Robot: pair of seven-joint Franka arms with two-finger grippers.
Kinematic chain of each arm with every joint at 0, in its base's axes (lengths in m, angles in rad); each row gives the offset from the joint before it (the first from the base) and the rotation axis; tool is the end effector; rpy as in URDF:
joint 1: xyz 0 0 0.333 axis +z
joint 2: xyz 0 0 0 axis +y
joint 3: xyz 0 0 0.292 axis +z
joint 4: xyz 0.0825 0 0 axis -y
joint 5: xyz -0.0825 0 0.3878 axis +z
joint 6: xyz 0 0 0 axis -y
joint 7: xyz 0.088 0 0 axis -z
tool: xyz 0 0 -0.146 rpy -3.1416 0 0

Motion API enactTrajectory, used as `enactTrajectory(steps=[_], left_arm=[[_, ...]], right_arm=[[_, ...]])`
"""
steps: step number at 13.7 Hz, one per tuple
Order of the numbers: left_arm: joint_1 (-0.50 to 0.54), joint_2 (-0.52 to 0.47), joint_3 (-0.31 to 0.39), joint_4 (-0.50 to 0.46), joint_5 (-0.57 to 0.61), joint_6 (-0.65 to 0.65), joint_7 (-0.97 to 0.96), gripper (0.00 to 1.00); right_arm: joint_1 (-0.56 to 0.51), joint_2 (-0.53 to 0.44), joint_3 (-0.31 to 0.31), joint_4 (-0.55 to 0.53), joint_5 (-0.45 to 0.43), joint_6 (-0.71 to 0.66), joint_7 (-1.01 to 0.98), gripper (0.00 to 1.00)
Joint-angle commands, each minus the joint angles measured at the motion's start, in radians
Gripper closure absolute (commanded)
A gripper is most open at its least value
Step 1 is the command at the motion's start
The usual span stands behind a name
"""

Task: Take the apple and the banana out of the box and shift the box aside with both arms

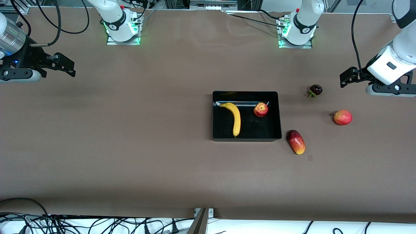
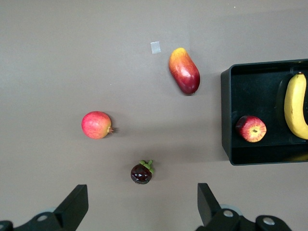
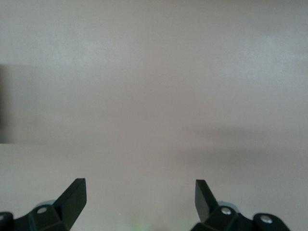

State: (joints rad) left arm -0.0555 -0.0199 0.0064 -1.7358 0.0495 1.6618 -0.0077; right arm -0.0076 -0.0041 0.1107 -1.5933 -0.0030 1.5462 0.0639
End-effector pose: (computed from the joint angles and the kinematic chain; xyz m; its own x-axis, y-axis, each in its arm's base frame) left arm 0.5520 -0.0203 0.5018 0.9975 -0.0458 -0.0538 -0.0485 -0.9976 -0.0492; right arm 0.5493 0.0565 0.5510 0.9983 0.0390 -0.0427 0.0393 -0.9992 0.0062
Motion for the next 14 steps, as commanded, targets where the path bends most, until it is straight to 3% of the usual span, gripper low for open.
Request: enactTrajectory(steps=[1, 7, 11, 14], left_arm=[[-0.001, 0.001, 0.006, 0.024, 0.001, -0.028, 0.017, 0.0], [-0.017, 0.008, -0.008, 0.022, -0.003, -0.068, -0.001, 0.0], [-0.018, 0.098, -0.129, 0.024, -0.005, -0.054, -0.187, 0.0], [-0.018, 0.176, -0.227, 0.019, -0.005, 0.039, -0.433, 0.0]], right_arm=[[-0.009, 0.007, 0.01, 0.018, -0.008, -0.008, 0.007, 0.0], [-0.009, 0.007, 0.009, 0.018, -0.006, -0.012, 0.007, 0.0], [-0.009, 0.007, 0.009, 0.018, -0.006, -0.012, 0.007, 0.0], [-0.009, 0.007, 0.009, 0.018, -0.006, -0.012, 0.007, 0.0]])
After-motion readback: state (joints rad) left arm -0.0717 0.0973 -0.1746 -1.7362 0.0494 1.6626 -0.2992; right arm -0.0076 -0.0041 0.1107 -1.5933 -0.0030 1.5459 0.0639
